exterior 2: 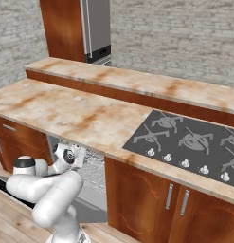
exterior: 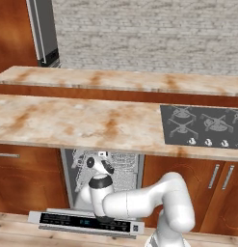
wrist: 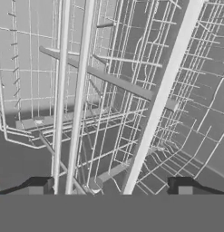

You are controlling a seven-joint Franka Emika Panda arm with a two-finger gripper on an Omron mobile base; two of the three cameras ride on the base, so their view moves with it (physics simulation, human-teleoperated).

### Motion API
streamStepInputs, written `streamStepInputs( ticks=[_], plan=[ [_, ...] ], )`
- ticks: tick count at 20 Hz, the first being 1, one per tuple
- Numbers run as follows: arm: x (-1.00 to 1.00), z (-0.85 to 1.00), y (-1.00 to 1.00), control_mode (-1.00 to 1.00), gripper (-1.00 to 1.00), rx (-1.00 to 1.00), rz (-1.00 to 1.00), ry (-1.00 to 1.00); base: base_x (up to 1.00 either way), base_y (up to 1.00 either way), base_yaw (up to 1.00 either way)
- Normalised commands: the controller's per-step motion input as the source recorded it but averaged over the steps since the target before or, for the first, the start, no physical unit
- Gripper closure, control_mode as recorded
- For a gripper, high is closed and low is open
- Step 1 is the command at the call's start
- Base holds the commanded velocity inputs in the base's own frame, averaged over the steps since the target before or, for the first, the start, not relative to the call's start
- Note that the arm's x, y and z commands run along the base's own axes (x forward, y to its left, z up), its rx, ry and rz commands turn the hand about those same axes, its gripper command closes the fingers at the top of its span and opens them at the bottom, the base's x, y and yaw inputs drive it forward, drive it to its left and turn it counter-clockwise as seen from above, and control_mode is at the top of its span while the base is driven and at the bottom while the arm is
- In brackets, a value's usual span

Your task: Open the dishwasher door and pull out the top rack.

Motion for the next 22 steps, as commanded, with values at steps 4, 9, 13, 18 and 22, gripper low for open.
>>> streamStepInputs(
  ticks=[4, 9, 13, 18, 22],
  plan=[
    [-0.41, -0.91, 0.03, -1.00, -1.00, 0.01, 0.00, 0.17, 0.00, 0.00, 0.00],
    [-0.89, -0.99, 0.18, -1.00, -1.00, 0.02, 0.00, 0.14, 0.00, 0.00, 0.00],
    [-1.00, -1.00, 0.27, -1.00, -1.00, 0.01, 0.00, 0.13, 0.00, 0.00, 0.00],
    [-1.00, -0.84, 0.24, -1.00, -1.00, 0.04, -0.01, 0.13, 0.00, 0.00, 0.00],
    [-1.00, -0.65, 0.27, -1.00, -1.00, 0.07, -0.03, 0.18, 0.00, 0.00, 0.00]
  ],
)
